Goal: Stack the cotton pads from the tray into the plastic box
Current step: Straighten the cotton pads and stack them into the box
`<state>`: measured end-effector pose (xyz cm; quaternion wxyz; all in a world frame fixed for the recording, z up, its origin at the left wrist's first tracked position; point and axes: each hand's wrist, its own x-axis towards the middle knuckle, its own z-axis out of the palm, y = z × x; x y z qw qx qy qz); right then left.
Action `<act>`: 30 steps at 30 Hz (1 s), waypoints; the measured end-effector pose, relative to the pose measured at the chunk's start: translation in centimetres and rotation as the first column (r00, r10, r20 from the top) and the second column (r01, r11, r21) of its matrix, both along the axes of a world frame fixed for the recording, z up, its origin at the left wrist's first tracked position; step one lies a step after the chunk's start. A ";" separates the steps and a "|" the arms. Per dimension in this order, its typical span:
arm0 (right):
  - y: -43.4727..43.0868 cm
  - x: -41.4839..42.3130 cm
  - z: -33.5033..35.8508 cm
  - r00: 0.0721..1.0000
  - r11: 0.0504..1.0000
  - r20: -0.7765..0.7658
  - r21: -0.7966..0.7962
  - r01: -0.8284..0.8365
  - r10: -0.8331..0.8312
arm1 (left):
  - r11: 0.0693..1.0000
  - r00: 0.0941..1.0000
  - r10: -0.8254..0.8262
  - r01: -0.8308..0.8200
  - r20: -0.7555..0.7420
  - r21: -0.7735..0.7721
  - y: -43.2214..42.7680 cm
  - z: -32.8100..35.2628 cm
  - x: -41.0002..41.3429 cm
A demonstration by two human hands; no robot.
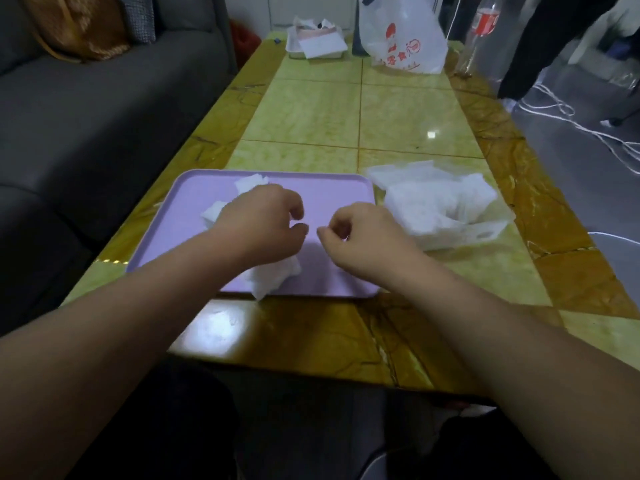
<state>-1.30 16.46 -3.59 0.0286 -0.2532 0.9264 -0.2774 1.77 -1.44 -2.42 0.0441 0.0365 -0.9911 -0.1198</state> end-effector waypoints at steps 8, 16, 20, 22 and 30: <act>-1.6 0.8 -2.5 0.993 0.998 0.097 -0.006 -0.066 0.067 | 1.000 0.972 -0.010 0.003 0.236 0.030 -1.6 -1.8 2.5; -1.0 -0.8 -3.9 0.998 0.996 0.066 -0.093 0.005 0.001 | 0.964 0.987 -0.043 0.000 0.157 0.265 -0.3 -2.6 0.5; -0.7 -1.4 -4.5 0.992 0.990 0.122 -0.131 0.047 -0.031 | 0.921 0.979 -0.057 -0.023 0.194 0.388 -1.2 -2.6 0.4; -0.7 -1.6 -4.7 0.987 0.985 0.157 -0.161 0.061 -0.036 | 0.920 0.970 -0.065 -0.032 0.234 0.390 -1.8 -2.6 0.5; -0.7 -1.7 -3.7 0.984 0.997 0.174 -0.061 -0.037 0.047 | 0.907 0.983 -0.088 0.011 0.164 0.421 -2.5 -3.1 -0.3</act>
